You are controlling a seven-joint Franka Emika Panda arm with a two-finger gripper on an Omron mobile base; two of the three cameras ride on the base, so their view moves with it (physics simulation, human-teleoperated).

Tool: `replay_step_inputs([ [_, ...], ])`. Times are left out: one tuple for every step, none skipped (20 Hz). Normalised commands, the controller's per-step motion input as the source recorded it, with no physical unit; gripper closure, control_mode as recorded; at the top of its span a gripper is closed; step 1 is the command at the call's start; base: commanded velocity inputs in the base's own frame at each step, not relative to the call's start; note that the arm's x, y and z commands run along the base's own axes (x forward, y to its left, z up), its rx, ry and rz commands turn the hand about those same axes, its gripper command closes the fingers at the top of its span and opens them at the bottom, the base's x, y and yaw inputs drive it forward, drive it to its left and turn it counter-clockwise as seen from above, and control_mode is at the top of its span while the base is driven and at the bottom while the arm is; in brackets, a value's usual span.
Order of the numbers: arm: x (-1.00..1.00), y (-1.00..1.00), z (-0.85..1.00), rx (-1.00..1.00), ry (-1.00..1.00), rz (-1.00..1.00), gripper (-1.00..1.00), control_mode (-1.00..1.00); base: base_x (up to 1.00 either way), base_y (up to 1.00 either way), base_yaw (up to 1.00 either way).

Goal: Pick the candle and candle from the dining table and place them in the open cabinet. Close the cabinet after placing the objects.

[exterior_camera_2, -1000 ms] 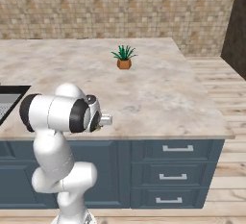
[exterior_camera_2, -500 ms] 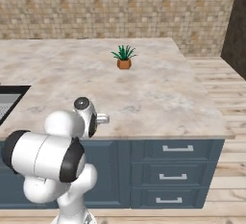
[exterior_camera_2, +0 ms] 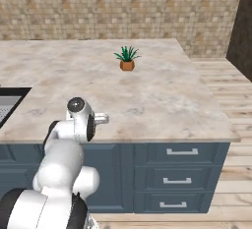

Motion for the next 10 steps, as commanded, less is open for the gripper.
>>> replay_step_inputs([
  [-0.19, 0.0, 0.38, 0.0, 0.0, 0.0, 1.0, -1.0, 0.0, 0.0, 0.0],
  [-0.11, 0.0, 0.34, 0.0, 0.0, 0.0, 1.0, -1.0, 0.0, 0.0, 0.0],
  [-0.07, 0.0, 0.19, 0.0, 0.0, 0.0, 1.0, -1.0, 0.0, 0.0, 0.0],
  [-0.14, 0.0, 0.11, 0.0, 0.0, 0.0, 1.0, -1.0, 0.0, 0.0, 0.0],
  [-0.23, 0.0, 0.0, 0.0, 0.0, 0.0, 1.0, -1.0, 0.0, 0.0, 0.0],
  [-0.26, 0.0, 0.0, 0.0, 0.0, 0.0, 1.0, -1.0, 0.0, 0.0, 0.0],
  [-0.25, 0.0, 0.0, 0.0, 0.0, 0.0, 1.0, -1.0, 0.0, 0.0, 0.0],
  [-0.24, 0.0, 0.01, 0.0, 0.0, 0.0, 1.0, -1.0, 0.0, 0.0, 0.0],
  [-0.23, 0.0, 0.06, 0.0, 0.0, 0.0, 1.0, -1.0, 0.0, 0.0, 0.0],
  [-0.19, 0.0, 0.04, -0.01, 0.0, 0.0, 1.0, -1.0, 0.0, 0.0, 0.0],
])
